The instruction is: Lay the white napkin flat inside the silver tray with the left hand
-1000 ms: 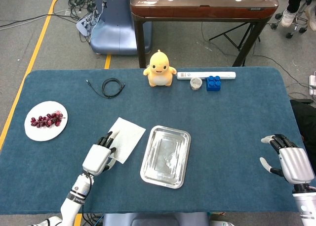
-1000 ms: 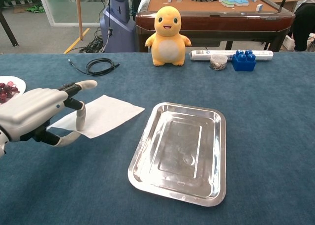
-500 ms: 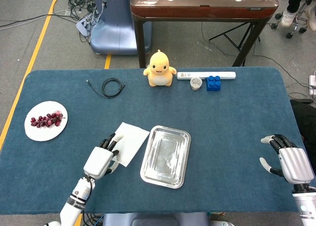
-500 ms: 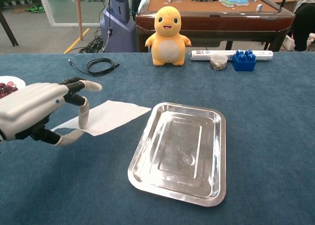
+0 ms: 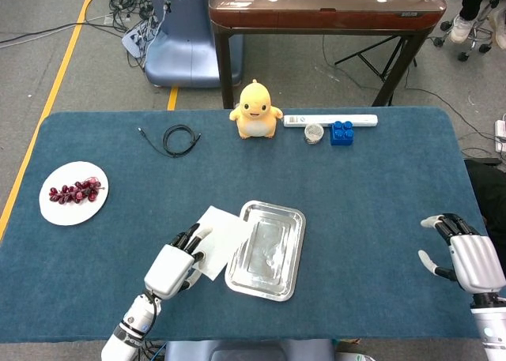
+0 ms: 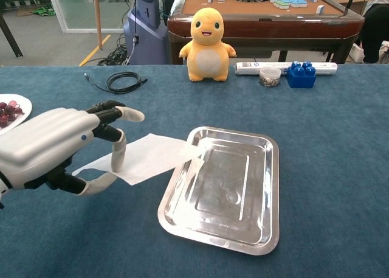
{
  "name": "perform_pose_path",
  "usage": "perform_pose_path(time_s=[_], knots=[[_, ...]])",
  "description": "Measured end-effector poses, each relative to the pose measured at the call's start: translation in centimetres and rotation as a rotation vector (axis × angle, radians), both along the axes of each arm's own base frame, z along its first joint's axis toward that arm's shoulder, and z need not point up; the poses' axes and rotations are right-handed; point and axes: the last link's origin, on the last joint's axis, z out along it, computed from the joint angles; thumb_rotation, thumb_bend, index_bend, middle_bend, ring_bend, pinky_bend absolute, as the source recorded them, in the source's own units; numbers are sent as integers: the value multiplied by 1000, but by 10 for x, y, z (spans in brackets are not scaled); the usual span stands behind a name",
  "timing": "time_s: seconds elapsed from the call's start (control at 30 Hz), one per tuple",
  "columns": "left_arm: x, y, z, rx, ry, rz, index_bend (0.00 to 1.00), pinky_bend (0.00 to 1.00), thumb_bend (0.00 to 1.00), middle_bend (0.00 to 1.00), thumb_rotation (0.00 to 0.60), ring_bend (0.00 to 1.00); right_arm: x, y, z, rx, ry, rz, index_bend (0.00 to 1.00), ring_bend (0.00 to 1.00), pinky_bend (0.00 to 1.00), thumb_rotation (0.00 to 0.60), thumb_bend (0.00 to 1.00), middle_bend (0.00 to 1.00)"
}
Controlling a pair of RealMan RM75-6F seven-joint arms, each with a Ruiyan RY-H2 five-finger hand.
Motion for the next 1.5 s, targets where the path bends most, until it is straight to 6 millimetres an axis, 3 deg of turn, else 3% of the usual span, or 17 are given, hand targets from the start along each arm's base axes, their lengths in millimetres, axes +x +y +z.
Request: perform_pose_path(time_s=[0.73,1.2,1.5], knots=[[31,-33,-19,-47,65,-100,784,215,573,158,600,40,-3,-3,3,-6,-7,-14,328,196,382,600,284,319],[43,-41,-30,-66,84,-144,785,215,573,158,600,40,-4,-5,3,-2,-7,-20,328,196,382,600,284,319],[51,-31,-45,-82,129,-167,785,215,573,158,600,40,-5,-6,1,4,-4,-26,328,195,382,600,285,319]])
